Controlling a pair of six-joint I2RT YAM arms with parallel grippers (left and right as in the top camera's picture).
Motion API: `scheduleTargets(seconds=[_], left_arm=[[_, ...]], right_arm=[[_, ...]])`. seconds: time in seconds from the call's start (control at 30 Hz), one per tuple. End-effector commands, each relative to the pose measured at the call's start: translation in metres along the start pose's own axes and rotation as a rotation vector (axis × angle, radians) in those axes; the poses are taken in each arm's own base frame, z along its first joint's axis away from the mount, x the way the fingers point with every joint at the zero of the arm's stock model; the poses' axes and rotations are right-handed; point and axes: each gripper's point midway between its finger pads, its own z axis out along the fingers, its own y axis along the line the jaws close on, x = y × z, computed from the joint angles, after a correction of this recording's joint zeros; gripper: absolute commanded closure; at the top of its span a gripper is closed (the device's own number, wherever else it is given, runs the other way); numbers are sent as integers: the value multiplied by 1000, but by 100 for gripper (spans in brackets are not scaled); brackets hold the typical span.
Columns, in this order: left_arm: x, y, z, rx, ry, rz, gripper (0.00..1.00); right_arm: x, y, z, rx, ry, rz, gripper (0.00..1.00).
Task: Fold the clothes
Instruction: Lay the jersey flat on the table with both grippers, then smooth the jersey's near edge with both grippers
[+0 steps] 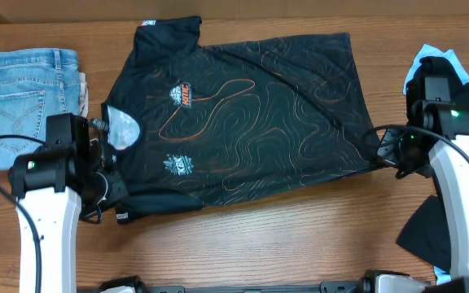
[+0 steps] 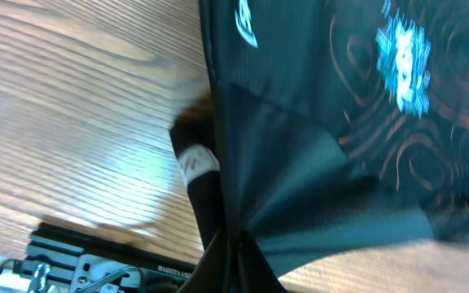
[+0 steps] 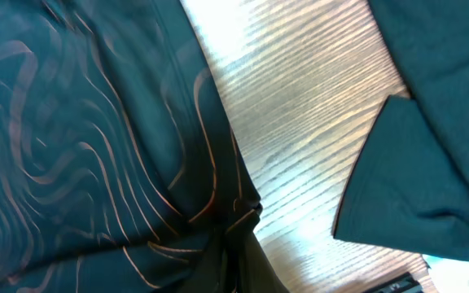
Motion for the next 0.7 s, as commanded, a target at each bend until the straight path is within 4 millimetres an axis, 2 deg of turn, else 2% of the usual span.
scheduleTargets(seconds=[0.0, 0.13, 0.23, 0.37, 0.67], left_arm=[[-5, 18, -8, -84, -92, -95, 96], [-21, 17, -7, -82, -150, -127, 96], [-34, 13, 0, -69, -184, -132, 96], [-52, 10, 17, -73, -195, -135, 96], [-98, 1, 64, -86, -208, -157, 96]], right_arm=[[-2, -3, -7, -4, -39, -6, 96], [-3, 0, -4, -12, -30, -7, 96], [-12, 4, 0, -20, -50, -36, 96], [-27, 11, 10, -30, -77, -39, 96], [-59, 30, 48, -40, -95, -60, 96]])
